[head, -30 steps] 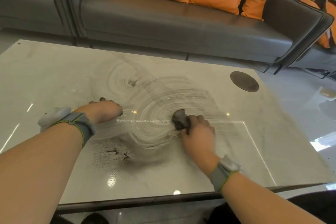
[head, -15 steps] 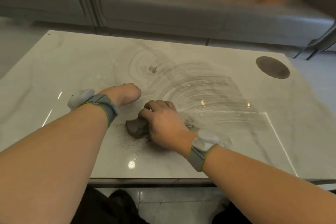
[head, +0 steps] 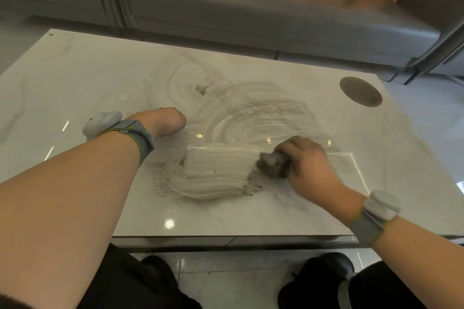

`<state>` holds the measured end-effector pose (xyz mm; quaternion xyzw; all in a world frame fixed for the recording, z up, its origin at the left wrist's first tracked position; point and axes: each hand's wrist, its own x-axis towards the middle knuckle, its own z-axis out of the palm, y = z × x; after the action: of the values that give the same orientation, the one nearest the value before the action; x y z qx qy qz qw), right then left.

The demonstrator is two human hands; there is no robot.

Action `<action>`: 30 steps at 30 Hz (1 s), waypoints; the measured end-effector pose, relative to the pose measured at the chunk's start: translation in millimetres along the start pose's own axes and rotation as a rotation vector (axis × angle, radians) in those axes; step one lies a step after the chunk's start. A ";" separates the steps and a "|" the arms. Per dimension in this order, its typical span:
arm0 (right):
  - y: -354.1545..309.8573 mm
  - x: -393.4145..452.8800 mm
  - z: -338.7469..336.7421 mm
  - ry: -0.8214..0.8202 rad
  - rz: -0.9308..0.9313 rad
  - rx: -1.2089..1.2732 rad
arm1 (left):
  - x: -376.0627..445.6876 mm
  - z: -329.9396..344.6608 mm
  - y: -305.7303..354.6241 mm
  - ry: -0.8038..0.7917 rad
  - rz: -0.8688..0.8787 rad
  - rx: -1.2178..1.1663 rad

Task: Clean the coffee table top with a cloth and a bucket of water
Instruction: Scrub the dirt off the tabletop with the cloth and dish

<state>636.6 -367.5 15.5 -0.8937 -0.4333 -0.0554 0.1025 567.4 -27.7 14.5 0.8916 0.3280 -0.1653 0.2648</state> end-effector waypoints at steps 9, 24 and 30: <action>-6.7 -18.1 10.2 -0.094 0.578 0.020 | 3.9 -0.6 -2.6 -0.032 0.045 0.115; -148.1 28.0 43.5 -0.131 0.172 0.315 | -3.6 -7.2 1.7 0.019 0.076 0.134; -172.1 72.8 63.9 -0.011 0.075 0.043 | -3.7 -11.8 -1.5 0.015 0.081 0.103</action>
<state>547.0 -193.3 -9.7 -0.9072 -0.4012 -0.0374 0.1211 565.2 -21.7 25.2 0.9179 0.2845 -0.1644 0.2226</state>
